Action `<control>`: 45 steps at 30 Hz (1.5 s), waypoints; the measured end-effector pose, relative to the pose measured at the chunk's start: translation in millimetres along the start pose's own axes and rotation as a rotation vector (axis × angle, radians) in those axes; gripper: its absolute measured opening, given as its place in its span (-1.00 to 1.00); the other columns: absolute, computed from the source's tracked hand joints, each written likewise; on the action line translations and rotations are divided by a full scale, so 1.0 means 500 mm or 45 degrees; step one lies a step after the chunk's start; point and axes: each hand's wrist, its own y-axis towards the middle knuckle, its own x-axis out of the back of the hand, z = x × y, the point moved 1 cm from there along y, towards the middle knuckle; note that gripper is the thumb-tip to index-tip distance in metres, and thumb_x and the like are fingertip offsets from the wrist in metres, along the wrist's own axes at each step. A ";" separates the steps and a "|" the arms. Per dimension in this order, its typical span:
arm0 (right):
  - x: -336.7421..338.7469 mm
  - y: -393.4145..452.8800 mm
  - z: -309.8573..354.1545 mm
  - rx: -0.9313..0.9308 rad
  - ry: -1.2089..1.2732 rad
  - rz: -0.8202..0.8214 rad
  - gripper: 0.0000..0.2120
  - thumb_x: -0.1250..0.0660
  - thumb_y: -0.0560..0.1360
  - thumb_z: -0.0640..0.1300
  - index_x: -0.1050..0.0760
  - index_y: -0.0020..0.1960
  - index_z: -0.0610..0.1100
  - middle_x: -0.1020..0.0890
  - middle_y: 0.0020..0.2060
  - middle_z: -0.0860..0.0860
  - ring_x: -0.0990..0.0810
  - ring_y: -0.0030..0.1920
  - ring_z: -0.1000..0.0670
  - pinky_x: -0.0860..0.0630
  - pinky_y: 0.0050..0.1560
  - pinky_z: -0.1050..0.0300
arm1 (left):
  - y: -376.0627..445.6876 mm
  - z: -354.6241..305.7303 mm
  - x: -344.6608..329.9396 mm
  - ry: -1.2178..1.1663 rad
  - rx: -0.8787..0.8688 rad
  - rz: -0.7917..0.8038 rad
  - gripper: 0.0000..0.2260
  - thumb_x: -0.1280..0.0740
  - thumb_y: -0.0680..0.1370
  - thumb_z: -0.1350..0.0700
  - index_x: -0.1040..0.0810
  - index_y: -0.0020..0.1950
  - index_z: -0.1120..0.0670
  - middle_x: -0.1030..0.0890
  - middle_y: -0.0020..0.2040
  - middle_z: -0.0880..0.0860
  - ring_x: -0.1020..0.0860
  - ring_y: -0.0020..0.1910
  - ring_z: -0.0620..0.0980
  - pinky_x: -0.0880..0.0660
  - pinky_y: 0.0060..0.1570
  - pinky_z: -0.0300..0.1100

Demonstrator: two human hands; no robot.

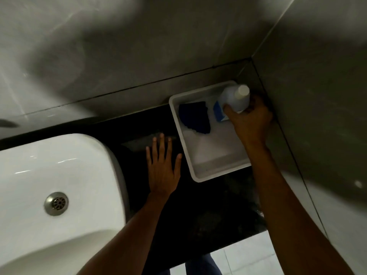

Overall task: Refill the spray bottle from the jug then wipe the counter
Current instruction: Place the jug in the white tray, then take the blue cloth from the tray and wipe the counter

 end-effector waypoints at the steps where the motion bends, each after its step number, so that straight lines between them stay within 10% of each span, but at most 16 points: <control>1: -0.001 -0.001 -0.004 0.014 0.017 -0.004 -0.38 -0.66 0.30 0.15 -0.66 0.22 -0.17 -0.75 0.11 -0.08 -0.65 0.02 0.12 -0.53 -0.07 0.31 | 0.000 0.000 -0.003 0.019 -0.004 -0.008 -0.41 0.05 0.74 -0.22 -0.03 0.72 0.01 0.05 0.75 0.05 0.08 0.74 0.09 0.03 0.69 0.21; 10: -0.031 -0.041 -0.037 -0.064 0.261 0.118 -0.10 -0.72 0.31 -0.01 -0.39 0.52 -0.20 -0.59 0.41 -0.09 -0.58 0.37 0.01 -0.54 0.26 0.33 | -0.001 0.000 -0.012 0.061 0.002 -0.054 -0.45 0.03 0.75 -0.17 -0.05 0.72 0.00 0.04 0.75 0.04 0.08 0.74 0.09 -0.01 0.68 0.23; 20: -0.077 0.022 -0.031 0.014 0.214 0.059 -0.24 -0.68 0.37 -0.05 -0.45 0.45 -0.24 -0.62 0.36 -0.12 -0.52 0.30 0.12 -0.36 0.11 0.68 | 0.001 -0.001 -0.011 0.034 0.008 -0.056 -0.46 0.04 0.76 -0.18 -0.07 0.72 -0.02 0.03 0.75 0.04 0.07 0.74 0.08 0.00 0.69 0.21; 25: -0.075 -0.008 -0.033 -0.011 0.356 0.014 -0.08 -0.69 0.36 -0.13 -0.28 0.57 -0.27 -0.50 0.48 -0.15 -0.51 0.46 -0.02 -0.49 0.40 0.26 | 0.000 -0.003 -0.006 0.046 0.013 -0.044 -0.46 0.05 0.76 -0.18 -0.07 0.71 -0.01 0.02 0.75 0.04 0.07 0.74 0.08 0.01 0.69 0.20; 29: -0.074 -0.112 -0.051 0.152 0.266 -0.126 -0.31 -0.61 0.46 -0.01 -0.37 0.47 -0.10 -0.50 0.38 0.01 -0.52 0.34 0.03 -0.46 0.36 0.29 | -0.005 -0.006 -0.007 0.050 0.013 -0.041 -0.46 0.05 0.76 -0.17 -0.09 0.71 0.00 0.00 0.75 0.05 0.07 0.74 0.09 0.01 0.69 0.22; 36: -0.198 -0.085 -0.064 0.719 -0.212 0.749 -0.30 -0.38 0.65 0.03 -0.19 0.66 -0.19 -0.24 0.65 -0.18 -0.15 0.66 -0.24 -0.19 0.64 -0.18 | 0.003 -0.002 -0.013 0.048 0.005 -0.078 -0.48 0.04 0.76 -0.12 -0.08 0.71 0.00 -0.01 0.75 0.05 0.06 0.74 0.09 0.01 0.69 0.21; 45: -0.225 -0.082 -0.046 0.523 -0.115 0.693 -0.50 -0.28 0.67 -0.29 -0.30 0.59 -0.27 -0.31 0.61 -0.22 -0.15 0.66 -0.27 -0.16 0.66 -0.17 | -0.002 -0.007 -0.003 -0.003 0.032 -0.016 -0.48 0.06 0.77 -0.13 -0.04 0.72 0.00 -0.01 0.75 0.05 0.08 0.74 0.07 0.03 0.69 0.21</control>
